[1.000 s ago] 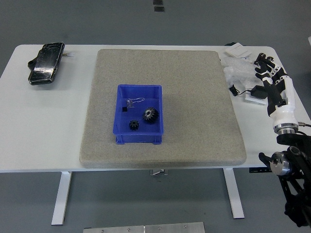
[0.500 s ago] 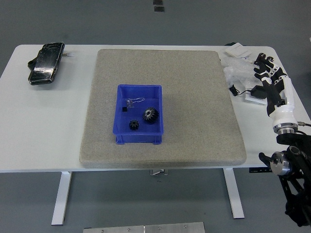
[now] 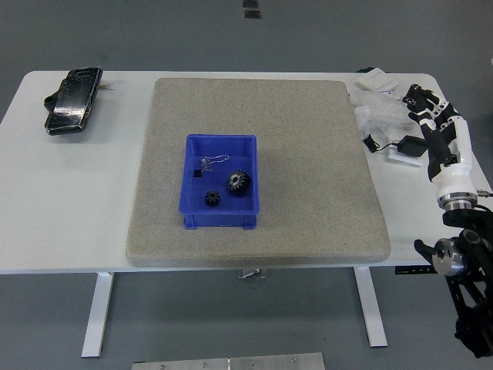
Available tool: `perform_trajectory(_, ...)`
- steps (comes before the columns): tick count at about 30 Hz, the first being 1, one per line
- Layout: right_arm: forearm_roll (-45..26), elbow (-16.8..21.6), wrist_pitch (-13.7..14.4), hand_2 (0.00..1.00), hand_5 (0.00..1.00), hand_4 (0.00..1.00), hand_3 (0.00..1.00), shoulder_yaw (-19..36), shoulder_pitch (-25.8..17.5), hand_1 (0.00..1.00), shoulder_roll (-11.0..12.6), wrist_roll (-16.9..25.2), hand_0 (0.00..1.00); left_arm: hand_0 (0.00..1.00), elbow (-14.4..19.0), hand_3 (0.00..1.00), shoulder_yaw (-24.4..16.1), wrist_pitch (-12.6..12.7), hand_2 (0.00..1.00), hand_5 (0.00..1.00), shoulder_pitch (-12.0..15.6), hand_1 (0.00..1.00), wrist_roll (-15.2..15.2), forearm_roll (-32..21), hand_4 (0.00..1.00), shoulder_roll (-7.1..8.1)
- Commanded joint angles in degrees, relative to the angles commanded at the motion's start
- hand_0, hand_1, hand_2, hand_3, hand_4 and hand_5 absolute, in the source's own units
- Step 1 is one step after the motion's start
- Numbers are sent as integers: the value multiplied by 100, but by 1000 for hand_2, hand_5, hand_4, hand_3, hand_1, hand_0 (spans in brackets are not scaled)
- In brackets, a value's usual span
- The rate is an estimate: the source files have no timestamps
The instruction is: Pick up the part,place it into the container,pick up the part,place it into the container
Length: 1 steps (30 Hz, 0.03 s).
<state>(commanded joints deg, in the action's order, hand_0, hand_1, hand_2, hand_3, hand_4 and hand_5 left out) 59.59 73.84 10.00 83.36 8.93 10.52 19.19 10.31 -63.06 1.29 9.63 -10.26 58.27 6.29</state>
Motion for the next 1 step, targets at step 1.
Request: perform_trajectory(1,3,-1,0,755,440,725,705,3,0,733,0,0,801,642,0,609,3,0,564,245,0,567,0,-3,679,-1)
